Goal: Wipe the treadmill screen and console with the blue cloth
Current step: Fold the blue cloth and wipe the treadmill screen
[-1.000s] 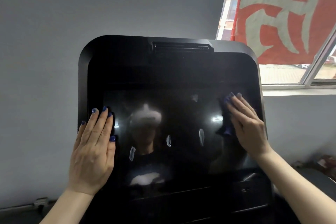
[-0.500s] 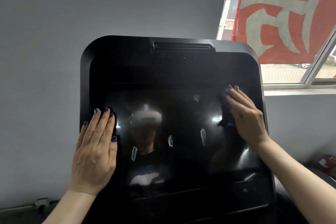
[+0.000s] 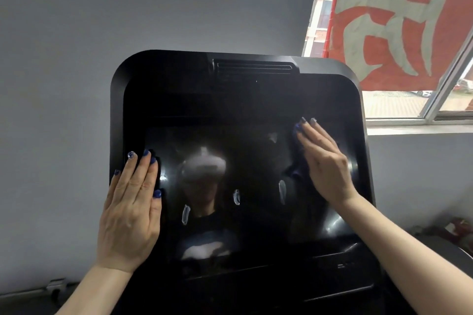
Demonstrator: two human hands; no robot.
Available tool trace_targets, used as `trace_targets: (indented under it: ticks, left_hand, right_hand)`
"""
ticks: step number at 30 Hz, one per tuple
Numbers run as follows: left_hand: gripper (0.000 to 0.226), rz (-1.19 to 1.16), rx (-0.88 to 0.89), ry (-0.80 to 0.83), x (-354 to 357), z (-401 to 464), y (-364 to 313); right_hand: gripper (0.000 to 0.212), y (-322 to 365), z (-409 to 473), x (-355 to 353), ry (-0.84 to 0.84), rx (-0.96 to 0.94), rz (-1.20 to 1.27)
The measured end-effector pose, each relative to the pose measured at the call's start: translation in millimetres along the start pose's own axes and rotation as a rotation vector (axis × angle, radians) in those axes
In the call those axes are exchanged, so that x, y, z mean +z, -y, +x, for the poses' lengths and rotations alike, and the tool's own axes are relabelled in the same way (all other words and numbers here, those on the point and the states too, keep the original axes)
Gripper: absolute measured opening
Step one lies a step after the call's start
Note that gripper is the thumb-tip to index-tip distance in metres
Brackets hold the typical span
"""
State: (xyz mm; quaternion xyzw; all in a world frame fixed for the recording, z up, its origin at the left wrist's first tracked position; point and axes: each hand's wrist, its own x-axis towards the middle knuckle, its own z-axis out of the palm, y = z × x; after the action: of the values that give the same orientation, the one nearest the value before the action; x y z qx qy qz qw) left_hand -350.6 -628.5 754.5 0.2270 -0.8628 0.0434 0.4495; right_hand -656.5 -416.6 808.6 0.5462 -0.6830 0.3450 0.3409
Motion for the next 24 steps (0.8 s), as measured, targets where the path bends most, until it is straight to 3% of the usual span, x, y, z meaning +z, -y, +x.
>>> trace_targets:
  ticks: [3, 10, 17, 20, 24]
  left_hand:
    - [0.055, -0.012, -0.013, -0.01, 0, 0, -1]
    - [0.055, -0.042, -0.04, -0.004, -2, 2, -2]
    - [0.055, -0.068, -0.037, 0.02, -4, -3, 1]
    - [0.054, -0.087, -0.041, 0.014, -3, -4, 0]
    - [0.053, -0.08, -0.041, 0.014, -2, -4, 1]
  right_hand:
    - [0.033, -19, -22, -21, 0.112, -0.144, 0.021]
    - [0.033, -7, 11, 4, -0.044, 0.049, 0.022]
    - [0.059, 2, -10, -4, 0.06, 0.032, -0.175]
    - [0.047, -9, -9, -2, 0.017, -0.063, -0.152]
    - [0.039, -1, 20, 16, -0.078, -0.016, -0.142]
